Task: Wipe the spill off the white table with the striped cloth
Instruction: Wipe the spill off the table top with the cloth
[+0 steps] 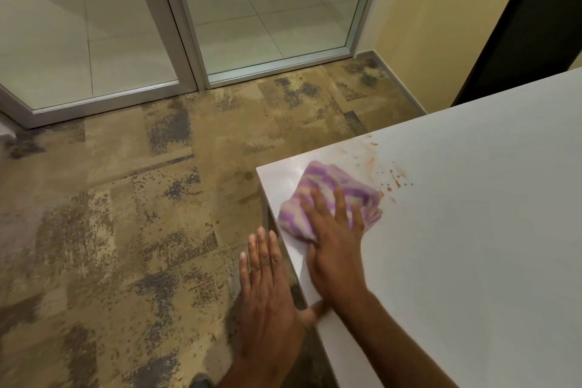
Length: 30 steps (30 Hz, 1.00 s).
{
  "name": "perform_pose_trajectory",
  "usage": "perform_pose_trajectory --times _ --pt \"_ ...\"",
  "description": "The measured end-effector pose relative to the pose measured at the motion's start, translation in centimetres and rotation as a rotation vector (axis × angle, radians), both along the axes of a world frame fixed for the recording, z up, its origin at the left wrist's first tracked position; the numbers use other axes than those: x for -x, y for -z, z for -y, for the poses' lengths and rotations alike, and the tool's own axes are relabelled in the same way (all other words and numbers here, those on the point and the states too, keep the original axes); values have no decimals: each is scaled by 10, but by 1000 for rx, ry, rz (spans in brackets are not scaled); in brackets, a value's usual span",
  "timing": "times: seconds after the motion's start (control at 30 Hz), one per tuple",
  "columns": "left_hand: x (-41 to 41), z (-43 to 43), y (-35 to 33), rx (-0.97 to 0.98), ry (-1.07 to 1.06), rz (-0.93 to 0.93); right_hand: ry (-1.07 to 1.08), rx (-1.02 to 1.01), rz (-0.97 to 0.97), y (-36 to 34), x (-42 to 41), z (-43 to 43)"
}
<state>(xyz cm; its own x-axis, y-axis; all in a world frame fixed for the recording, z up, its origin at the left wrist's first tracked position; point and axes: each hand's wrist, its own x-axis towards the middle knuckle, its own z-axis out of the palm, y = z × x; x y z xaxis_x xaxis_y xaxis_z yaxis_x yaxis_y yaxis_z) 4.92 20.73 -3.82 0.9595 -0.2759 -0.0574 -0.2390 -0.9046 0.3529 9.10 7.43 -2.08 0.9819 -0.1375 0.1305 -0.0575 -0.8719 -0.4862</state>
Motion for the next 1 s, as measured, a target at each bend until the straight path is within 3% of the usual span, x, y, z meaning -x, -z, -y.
perform_pose_trajectory --times 0.1,0.2,0.33,0.5,0.7,0.87,1.0 --pt "0 1 4 -84 -33 24 -111 12 -37 -2 -11 -21" --pt "2 0 9 -25 -51 25 -144 77 -11 2 -54 -25" --pt "-1 0 7 31 -18 35 38 45 -25 0 -88 4" --pt "-6 -3 -5 171 23 -52 270 90 -9 4 -41 57" --pt "-30 -2 -5 171 182 31 216 118 23 5 41 37" --pt "-43 4 5 142 234 100 97 191 -57 0 -12 48" --pt "-41 7 8 139 228 98 323 143 -38 3 -37 80"
